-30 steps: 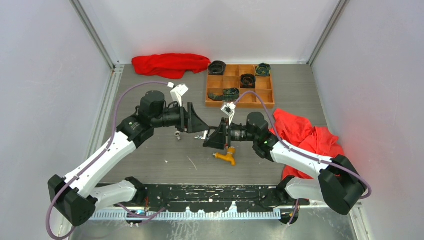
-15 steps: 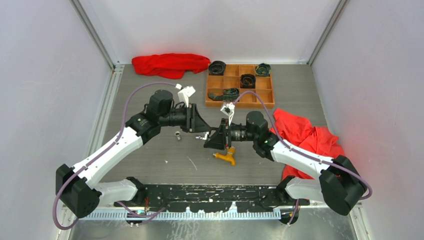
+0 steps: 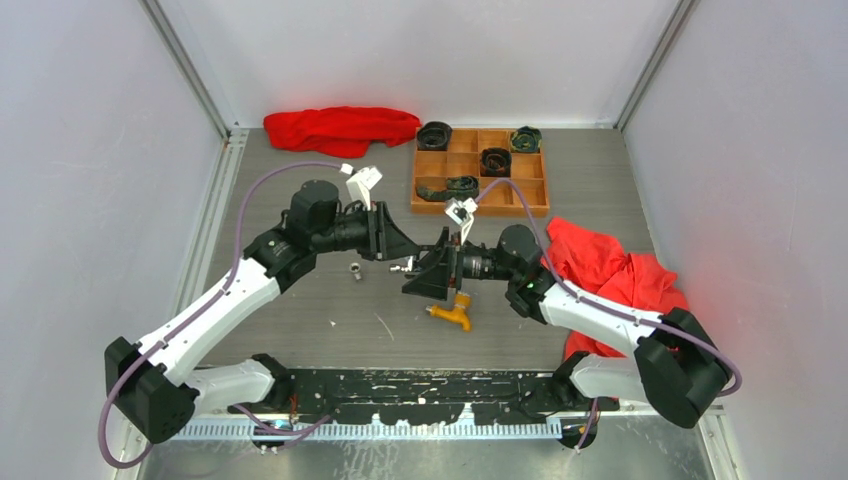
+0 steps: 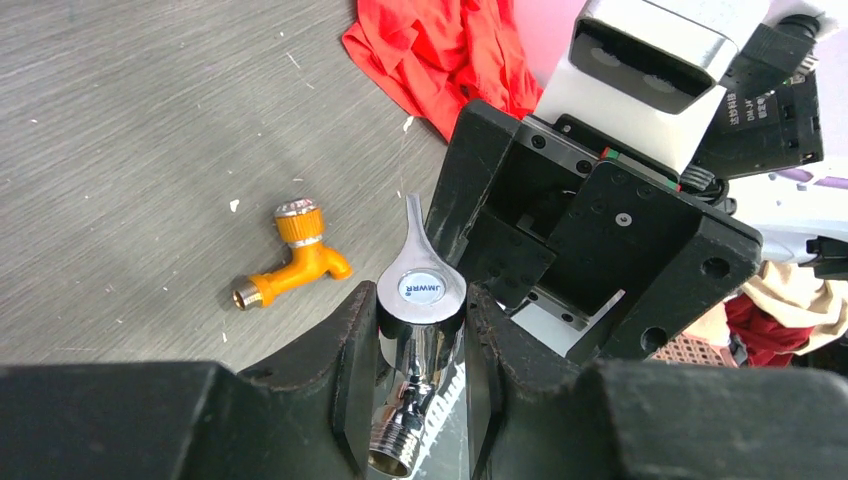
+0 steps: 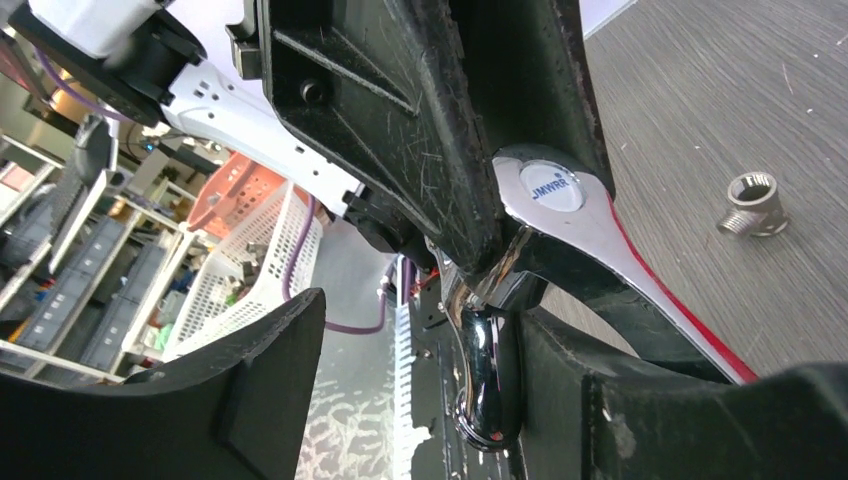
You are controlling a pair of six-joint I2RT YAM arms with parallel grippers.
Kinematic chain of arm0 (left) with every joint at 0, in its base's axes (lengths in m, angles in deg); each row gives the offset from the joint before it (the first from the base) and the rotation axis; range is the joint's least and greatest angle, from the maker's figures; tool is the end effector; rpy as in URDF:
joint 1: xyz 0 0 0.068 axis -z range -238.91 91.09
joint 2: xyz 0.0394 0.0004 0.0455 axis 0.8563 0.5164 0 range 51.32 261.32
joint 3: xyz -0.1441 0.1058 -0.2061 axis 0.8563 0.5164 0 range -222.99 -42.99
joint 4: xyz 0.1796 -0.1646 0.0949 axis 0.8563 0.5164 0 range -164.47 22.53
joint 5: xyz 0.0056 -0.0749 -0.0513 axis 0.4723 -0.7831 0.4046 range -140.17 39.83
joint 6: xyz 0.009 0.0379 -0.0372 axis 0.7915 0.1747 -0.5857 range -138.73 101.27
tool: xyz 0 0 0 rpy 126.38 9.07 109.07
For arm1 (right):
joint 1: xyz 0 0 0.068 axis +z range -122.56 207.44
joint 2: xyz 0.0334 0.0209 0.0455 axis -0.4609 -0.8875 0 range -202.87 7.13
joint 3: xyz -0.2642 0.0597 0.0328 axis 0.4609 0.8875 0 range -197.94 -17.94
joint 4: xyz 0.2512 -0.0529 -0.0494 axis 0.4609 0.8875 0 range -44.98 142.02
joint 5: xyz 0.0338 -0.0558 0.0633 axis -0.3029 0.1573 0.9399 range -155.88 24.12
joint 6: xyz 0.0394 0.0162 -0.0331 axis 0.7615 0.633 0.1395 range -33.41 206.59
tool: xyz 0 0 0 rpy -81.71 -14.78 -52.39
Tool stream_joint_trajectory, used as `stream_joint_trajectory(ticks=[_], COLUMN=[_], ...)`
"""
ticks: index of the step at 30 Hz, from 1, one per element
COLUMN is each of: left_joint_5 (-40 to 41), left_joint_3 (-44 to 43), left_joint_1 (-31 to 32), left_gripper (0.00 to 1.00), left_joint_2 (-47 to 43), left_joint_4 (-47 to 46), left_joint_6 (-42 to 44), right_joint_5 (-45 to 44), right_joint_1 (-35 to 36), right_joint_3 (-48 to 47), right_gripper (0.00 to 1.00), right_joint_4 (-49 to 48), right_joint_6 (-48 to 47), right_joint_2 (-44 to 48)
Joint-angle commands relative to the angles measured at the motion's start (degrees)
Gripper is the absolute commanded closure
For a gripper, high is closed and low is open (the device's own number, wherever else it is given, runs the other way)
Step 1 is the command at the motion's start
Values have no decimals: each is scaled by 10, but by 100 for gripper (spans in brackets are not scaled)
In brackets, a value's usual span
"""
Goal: Install the water faucets
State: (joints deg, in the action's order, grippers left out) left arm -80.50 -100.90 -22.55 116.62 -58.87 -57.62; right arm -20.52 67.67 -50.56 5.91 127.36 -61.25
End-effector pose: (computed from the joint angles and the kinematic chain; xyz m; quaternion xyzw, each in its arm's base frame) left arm 0.1962 -0.1666 0.3406 0.1266 0.8077 -0.4981 0.2889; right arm 0.1786 0.1844 0.2703 -0.2775 0.6343 0.6371 0.3387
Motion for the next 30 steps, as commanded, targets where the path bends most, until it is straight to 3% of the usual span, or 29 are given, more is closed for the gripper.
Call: stream_joint_trajectory(ticks=[1, 8, 13, 23, 30], left_joint_5=[-34, -32, -25, -16, -23], left_joint_3=[2, 3, 3, 6, 8], left_joint_1=[9, 9, 8, 9, 9], left_gripper=[100, 100, 100, 100, 100], left_joint_2=[-21, -23, -29, -36, -37], left_joint_4=[-55, -56, -53, -52, -65], left_joint_6=[-16, -19, -18, -21, -29], right_joint_5=[-12, -21, -20, -16, -32], right_joint_1=[-4, -4, -4, -5, -11], right_joint_3=[10, 44, 59, 54, 59], right_gripper=[30, 32, 46, 35, 33], right_joint_4=[-135, -307, -397, -414, -401], right_joint_6=[77, 185, 240, 251, 248], right_joint_2=[-21, -71, -114, -135, -139])
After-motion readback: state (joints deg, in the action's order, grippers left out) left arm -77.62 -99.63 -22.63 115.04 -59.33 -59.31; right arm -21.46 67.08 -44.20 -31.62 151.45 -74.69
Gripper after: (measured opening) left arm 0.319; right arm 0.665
